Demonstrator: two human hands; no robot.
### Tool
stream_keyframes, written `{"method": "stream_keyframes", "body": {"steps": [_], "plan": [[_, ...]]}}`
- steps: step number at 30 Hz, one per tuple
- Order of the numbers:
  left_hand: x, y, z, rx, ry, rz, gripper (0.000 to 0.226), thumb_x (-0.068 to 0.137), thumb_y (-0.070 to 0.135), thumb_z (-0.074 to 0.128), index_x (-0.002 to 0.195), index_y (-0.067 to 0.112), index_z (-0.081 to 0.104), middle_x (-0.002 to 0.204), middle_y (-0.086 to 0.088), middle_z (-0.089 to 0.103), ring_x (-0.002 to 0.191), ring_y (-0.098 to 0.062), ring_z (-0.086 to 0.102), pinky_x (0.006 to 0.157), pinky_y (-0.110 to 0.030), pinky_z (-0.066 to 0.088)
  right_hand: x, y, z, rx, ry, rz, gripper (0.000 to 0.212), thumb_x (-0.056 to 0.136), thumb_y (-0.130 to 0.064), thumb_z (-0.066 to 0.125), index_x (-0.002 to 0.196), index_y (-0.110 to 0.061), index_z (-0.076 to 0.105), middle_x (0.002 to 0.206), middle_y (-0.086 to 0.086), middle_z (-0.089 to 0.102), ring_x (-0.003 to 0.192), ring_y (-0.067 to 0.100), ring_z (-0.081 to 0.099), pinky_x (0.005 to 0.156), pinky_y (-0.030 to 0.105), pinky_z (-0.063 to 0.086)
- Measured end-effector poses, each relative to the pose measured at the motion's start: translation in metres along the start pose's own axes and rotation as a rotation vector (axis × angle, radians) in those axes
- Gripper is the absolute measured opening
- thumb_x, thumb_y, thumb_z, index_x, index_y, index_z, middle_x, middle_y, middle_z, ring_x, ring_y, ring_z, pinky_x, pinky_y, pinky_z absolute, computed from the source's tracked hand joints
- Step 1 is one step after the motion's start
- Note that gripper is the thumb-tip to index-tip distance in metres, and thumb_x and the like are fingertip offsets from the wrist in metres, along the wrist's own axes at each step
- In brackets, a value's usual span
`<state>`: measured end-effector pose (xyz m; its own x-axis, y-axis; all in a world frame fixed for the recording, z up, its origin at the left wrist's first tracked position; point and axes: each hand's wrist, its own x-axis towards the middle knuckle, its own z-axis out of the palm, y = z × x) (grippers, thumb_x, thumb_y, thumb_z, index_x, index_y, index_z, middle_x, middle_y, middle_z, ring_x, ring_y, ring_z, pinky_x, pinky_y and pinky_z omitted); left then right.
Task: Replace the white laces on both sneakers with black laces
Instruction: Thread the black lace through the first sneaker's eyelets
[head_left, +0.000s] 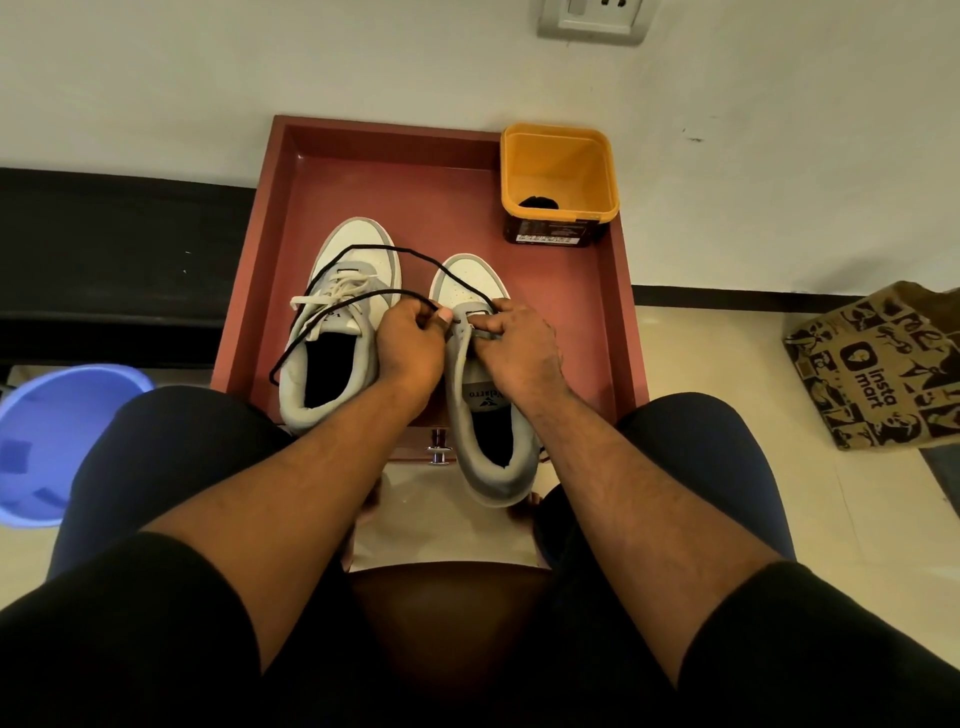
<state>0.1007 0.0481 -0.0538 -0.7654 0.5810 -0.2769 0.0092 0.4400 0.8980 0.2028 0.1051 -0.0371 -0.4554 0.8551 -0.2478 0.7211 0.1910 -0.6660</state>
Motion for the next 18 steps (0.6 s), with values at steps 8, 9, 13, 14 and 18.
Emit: {"method": "stream_keyframes", "body": {"steps": [8,9,13,14,18], "plan": [[-0.002,0.005,0.001,0.081,-0.067,0.066,0.015,0.092,0.02,0.064,0.083,0.007,0.066,0.081,-0.005,0.069,0.074,-0.018,0.062,0.072,-0.034,0.053,-0.008,-0.007,0.0,-0.047,0.036,-0.003,0.02,0.088,-0.033,0.06,0.102,-0.035,0.074,0.135,-0.01,0.052,0.12,0.024,0.048,0.097,0.047,0.044],[-0.002,0.004,0.0,0.052,-0.062,0.052,0.015,0.09,0.02,0.067,0.081,0.008,0.067,0.079,-0.006,0.069,0.073,-0.018,0.063,0.071,-0.035,0.054,-0.008,-0.008,-0.002,-0.044,0.029,0.004,0.02,0.088,-0.033,0.06,0.102,-0.035,0.074,0.136,-0.011,0.052,0.12,0.025,0.048,0.098,0.047,0.044],[-0.01,0.008,-0.006,-0.084,-0.093,0.005,0.018,0.088,0.02,0.07,0.075,0.007,0.069,0.074,-0.009,0.07,0.066,-0.015,0.061,0.068,-0.035,0.053,-0.01,-0.014,-0.01,-0.055,-0.025,0.055,0.023,0.091,-0.03,0.058,0.107,-0.038,0.071,0.141,-0.012,0.045,0.125,0.024,0.04,0.098,0.042,0.036],[-0.014,0.01,-0.008,-0.105,-0.104,-0.006,0.018,0.088,0.021,0.069,0.075,0.009,0.07,0.073,-0.008,0.07,0.066,-0.015,0.062,0.068,-0.035,0.054,-0.011,-0.015,-0.011,-0.054,-0.025,0.058,0.023,0.091,-0.029,0.058,0.108,-0.038,0.071,0.14,-0.011,0.045,0.124,0.023,0.04,0.095,0.041,0.034],[-0.036,0.022,-0.024,-0.198,-0.215,-0.202,0.014,0.092,0.027,0.065,0.087,0.015,0.071,0.079,-0.004,0.071,0.067,-0.014,0.064,0.055,-0.024,0.051,-0.013,-0.017,-0.008,-0.068,0.023,0.025,0.014,0.092,-0.026,0.058,0.101,-0.027,0.069,0.13,-0.006,0.049,0.115,0.023,0.042,0.087,0.038,0.031]]}}
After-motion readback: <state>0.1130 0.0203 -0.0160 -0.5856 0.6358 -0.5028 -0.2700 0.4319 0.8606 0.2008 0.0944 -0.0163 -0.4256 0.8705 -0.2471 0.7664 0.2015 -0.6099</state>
